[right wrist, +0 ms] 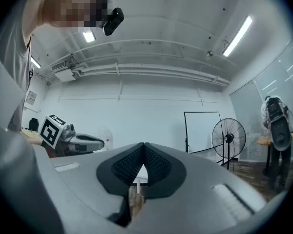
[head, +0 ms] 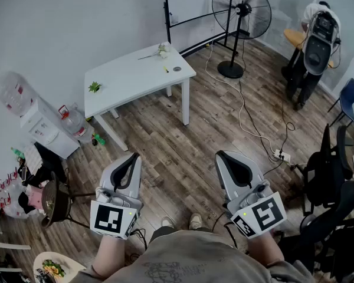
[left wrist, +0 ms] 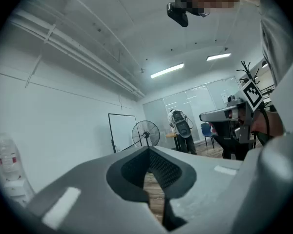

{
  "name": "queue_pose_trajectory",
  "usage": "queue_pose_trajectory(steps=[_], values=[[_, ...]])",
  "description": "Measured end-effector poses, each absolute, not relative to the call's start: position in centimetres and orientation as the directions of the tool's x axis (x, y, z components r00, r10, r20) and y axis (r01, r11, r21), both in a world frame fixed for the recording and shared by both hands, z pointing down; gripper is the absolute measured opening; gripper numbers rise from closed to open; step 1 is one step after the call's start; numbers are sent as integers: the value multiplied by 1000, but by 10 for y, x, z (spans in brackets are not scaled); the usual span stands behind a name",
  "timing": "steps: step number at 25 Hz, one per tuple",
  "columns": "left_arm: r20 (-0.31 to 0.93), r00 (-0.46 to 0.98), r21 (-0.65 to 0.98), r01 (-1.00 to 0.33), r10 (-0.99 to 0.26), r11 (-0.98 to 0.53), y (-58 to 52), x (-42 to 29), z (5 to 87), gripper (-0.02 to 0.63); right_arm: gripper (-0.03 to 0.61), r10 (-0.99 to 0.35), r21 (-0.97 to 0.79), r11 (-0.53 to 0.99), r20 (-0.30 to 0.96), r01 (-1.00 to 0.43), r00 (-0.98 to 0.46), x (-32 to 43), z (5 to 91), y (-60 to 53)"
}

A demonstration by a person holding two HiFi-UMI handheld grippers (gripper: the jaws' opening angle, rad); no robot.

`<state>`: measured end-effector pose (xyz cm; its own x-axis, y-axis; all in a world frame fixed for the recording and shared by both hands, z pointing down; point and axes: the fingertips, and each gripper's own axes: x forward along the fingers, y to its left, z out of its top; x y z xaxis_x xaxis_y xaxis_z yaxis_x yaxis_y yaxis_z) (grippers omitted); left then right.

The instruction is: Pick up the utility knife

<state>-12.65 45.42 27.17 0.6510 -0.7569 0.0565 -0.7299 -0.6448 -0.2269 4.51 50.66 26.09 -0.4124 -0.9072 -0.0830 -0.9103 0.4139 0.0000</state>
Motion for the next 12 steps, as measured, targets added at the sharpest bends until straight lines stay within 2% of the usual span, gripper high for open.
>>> queue_pose_trajectory(steps=[12], values=[[57, 648, -230, -732, -760, -641, 456, -115, 273, 0, 29, -906, 32, 416, -65, -909, -418, 55, 266, 511]])
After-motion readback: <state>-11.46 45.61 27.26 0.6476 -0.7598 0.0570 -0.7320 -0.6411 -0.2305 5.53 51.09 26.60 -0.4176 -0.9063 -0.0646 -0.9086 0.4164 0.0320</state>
